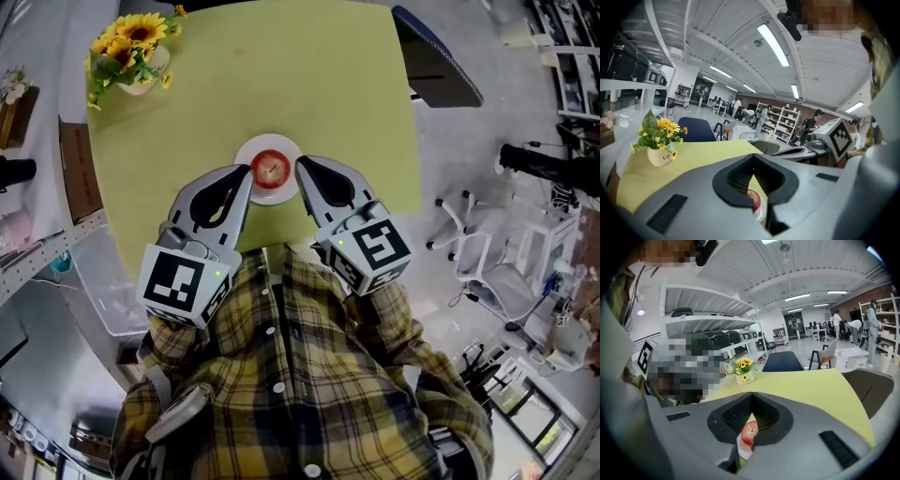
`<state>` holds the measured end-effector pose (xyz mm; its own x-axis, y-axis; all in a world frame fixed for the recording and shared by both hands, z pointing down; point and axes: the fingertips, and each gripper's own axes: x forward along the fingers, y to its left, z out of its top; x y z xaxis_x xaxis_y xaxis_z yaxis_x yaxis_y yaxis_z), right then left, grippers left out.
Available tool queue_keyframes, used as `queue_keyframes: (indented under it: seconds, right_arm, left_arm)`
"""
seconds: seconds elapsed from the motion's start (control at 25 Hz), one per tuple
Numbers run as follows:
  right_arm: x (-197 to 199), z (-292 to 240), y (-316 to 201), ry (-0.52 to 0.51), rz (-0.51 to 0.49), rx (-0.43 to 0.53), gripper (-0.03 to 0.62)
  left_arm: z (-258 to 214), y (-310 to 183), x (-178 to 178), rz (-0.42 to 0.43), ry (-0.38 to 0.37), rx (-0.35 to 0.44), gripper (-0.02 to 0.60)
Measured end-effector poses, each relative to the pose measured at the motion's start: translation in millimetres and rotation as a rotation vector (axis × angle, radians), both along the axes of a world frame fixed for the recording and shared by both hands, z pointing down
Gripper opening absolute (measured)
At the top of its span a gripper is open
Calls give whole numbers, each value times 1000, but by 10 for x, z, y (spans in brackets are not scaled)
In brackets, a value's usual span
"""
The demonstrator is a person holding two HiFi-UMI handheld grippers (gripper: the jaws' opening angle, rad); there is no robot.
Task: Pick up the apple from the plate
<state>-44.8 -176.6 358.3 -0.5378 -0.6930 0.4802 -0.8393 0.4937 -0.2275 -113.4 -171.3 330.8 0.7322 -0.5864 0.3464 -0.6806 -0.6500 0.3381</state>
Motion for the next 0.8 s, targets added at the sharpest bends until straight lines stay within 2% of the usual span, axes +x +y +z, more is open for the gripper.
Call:
queue_keyframes:
  seconds: [0.56,0.8]
  right_arm:
    - [-136,517,22,43,-143,-83,-5]
    - [-147,669,11,28,-143,-120,-3]
  left_arm:
    - [223,-36,-111,-86,-7,-35,6]
    - [360,-12,-197,-107,-8,-70,6]
